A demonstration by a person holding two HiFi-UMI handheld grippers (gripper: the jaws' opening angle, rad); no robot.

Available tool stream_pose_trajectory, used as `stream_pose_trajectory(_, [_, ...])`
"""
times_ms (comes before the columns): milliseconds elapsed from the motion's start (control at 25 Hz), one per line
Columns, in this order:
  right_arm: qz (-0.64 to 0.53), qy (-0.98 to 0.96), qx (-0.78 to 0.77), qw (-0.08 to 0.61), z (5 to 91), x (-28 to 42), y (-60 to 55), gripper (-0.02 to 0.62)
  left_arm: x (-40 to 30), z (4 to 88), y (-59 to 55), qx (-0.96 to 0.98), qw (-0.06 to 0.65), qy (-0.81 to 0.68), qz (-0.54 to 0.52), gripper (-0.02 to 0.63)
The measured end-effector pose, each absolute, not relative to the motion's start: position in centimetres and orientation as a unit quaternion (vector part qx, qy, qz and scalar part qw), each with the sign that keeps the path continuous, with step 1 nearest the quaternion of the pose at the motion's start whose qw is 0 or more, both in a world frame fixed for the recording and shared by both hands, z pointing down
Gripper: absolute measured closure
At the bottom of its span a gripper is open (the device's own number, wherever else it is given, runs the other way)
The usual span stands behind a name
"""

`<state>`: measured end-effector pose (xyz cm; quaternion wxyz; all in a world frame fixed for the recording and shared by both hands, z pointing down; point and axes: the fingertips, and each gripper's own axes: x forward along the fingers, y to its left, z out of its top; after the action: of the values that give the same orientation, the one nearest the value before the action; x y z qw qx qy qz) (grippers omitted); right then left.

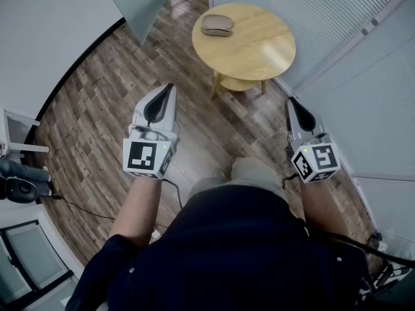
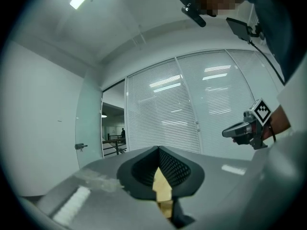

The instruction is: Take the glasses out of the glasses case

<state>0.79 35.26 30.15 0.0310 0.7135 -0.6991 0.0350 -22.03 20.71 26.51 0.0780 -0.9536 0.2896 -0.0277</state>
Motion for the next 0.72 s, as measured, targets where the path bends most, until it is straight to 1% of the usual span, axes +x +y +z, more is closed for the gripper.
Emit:
stream_pose_trajectory(320, [0.029,-0.708,0.706,0.026,29.6,2.0,30.6,0.588,-20.4,26.1,17.0,-0.954,0.08,0.288,-0.022,0.6])
stream_pose_trajectory(720, [0.039,-0.734,0.678,0.016,29.1,4.9,22.2,0.588,-17.9,24.5,10.6,-0.942,0.093,0.322,-0.037,0.6])
